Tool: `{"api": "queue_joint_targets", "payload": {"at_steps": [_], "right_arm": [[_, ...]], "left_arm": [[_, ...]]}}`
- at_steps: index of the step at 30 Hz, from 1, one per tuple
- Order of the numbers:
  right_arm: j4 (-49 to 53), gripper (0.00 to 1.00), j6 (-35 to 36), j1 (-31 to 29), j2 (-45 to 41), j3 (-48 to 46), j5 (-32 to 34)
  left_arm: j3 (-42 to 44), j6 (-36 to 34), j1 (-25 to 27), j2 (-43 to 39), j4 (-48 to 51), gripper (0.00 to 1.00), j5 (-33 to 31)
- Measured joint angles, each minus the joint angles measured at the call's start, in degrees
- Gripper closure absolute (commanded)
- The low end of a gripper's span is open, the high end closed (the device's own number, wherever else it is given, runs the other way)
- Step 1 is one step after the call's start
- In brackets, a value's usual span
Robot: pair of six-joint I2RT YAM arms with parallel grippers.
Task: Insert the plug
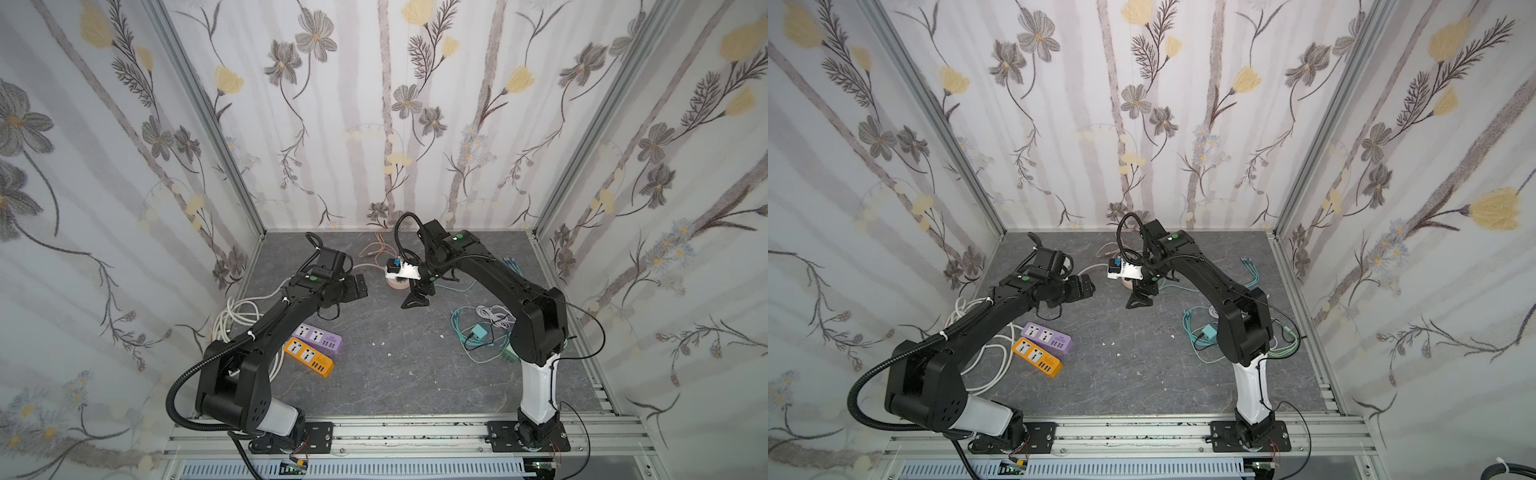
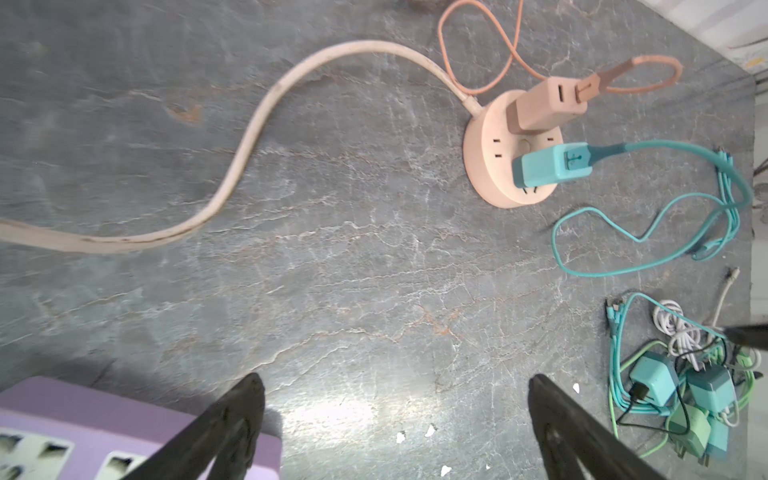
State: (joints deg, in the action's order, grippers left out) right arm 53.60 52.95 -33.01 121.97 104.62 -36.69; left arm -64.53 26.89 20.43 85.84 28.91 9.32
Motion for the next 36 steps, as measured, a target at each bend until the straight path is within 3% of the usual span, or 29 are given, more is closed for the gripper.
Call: {"api": "queue_joint_targets", "payload": {"at_steps": [4,9,13,18,23,30,36], "right_arm": [[-17.25,0.01,-16.06,-0.31,-7.69,-12.87,2.69],[-37.20,0.00,-44.41,1.62,-15.65,-23.71,17.03],[-44.22,0.01,-68.74,4.96,-19.63,-30.71,24.55],[-48.43,0.14,-95.67,12.57,-24.06,-42.45,30.16],[-47.60,0.15,-109.79,20.98,-23.47,-46.86,33.09],[-40.70,0.14,-122.18,29.18,-12.74,-37.24,34.73],[-39.19,0.09,-132.15,30.67,-3.82,-31.63,33.18]], "left_arm": [[-1.62,1.09,1.81,4.96,-2.95,0.07,2.99],[-6.69,2.93,3.52,14.97,-6.88,0.21,7.93],[-10.93,4.90,3.54,21.97,-9.46,0.30,9.88],[-17.55,7.32,3.43,30.97,-12.00,0.36,12.48],[-21.79,7.80,3.08,35.63,-12.04,0.37,13.92],[-26.60,7.50,0.09,40.33,-11.54,0.38,14.45],[-32.72,5.46,-0.68,44.44,-9.99,0.38,15.96]]}}
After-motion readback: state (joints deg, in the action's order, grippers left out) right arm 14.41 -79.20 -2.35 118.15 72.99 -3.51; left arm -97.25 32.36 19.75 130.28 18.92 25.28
